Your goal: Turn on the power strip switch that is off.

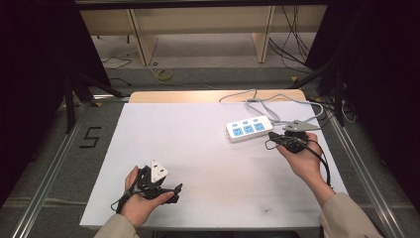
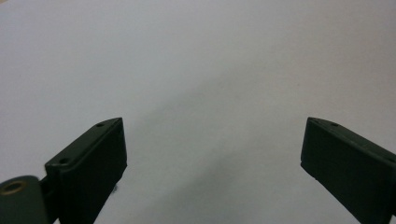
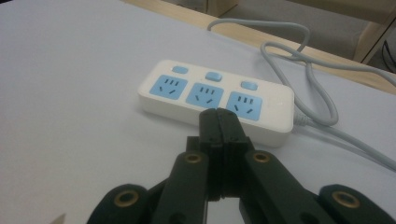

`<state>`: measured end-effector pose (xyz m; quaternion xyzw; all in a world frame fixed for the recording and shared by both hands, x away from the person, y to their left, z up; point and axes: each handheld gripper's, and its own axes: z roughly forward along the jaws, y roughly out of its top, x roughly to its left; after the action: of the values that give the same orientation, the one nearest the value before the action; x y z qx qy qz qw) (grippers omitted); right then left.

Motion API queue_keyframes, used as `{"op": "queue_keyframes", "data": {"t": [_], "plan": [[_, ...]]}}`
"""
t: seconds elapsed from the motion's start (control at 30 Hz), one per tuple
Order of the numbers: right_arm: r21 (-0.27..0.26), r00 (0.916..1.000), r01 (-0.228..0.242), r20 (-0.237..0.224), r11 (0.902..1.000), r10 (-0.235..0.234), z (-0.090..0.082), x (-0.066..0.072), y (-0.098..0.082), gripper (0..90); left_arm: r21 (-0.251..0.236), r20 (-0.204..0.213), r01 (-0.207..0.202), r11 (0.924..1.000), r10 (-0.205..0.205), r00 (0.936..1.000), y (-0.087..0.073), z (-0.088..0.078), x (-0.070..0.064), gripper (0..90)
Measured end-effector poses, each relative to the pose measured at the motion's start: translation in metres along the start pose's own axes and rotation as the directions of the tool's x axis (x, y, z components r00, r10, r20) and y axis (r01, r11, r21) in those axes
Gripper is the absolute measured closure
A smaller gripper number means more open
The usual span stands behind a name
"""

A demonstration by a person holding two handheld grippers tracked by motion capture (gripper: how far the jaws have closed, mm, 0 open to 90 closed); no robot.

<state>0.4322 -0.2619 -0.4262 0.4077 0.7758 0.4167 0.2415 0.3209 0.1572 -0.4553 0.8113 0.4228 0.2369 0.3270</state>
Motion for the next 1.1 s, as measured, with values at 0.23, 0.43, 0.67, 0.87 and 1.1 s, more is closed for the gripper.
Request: {"op": "queue_keyframes", "data": {"t": [0.23,0.43,0.67,0.87,1.1], "plan": [[-0.001,1.0000,0.000,0.000,1.0000,0.000,0.005,0.001,0.004,90.0,0.000,-0.001,-0.003,1.0000,0.003,1.0000,0.000,0.001,-0.001,6.8],[-0.005,1.0000,-0.001,-0.002,1.0000,0.001,0.011,0.003,0.009,90.0,-0.001,0.002,-0.003,1.0000,0.003,1.0000,0.001,0.001,-0.001,7.0],[-0.004,1.0000,-0.010,-0.001,0.9999,0.010,0.016,0.002,0.011,90.0,-0.001,0.003,-0.002,1.0000,0.002,1.0000,0.001,0.001,-0.001,7.5],[0.002,0.9998,-0.020,0.001,0.9998,0.020,0.022,0.002,0.012,90.0,-0.003,0.006,-0.003,1.0000,0.003,1.0000,0.001,0.001,-0.001,7.8],[0.007,0.9996,-0.027,0.000,0.9996,0.026,0.026,0.001,0.012,90.0,-0.005,0.007,0.000,1.0000,0.000,1.0000,0.001,0.002,-0.001,8.0]]}}
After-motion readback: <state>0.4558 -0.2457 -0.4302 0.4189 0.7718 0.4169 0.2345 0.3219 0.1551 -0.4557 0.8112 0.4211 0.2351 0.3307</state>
